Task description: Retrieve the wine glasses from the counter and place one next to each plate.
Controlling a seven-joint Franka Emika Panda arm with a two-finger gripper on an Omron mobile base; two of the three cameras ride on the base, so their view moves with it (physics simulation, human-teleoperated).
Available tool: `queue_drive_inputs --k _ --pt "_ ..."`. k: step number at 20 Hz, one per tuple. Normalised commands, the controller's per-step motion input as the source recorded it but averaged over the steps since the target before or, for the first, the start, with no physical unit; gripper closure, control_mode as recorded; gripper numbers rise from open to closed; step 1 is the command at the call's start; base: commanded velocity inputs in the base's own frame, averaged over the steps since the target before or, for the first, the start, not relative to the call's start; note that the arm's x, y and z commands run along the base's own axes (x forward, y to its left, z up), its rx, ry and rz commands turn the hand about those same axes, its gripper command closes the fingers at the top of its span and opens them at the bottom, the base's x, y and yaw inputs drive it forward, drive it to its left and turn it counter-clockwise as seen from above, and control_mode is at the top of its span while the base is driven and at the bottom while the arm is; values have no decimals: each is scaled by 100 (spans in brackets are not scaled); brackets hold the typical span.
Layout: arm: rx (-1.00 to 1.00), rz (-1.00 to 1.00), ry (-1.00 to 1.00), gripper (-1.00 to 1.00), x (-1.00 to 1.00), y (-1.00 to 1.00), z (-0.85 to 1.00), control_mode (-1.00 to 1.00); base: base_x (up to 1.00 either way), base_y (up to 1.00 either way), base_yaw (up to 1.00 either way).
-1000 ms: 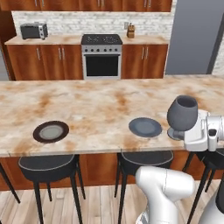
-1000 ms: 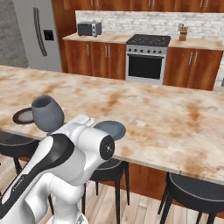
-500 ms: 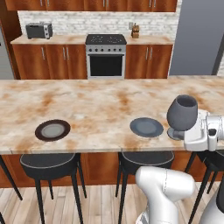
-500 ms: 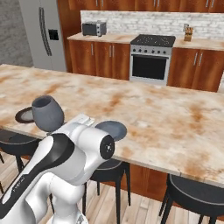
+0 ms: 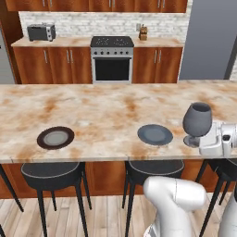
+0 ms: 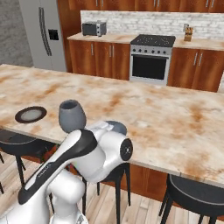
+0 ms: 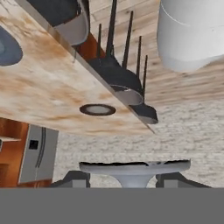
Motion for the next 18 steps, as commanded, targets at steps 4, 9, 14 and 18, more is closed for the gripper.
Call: queue_drive_inputs --k 4,9,14,18 --pt "0 2 1 100 79 -90 -41 -100 0 0 0" --pt "0 12 0 100 71 -87 -41 -100 0 0 0" --pt "-3 12 0 100 69 -46 -45 -100 0 0 0" --pt "-3 5 0 100 77 -46 -40 -100 0 0 0"
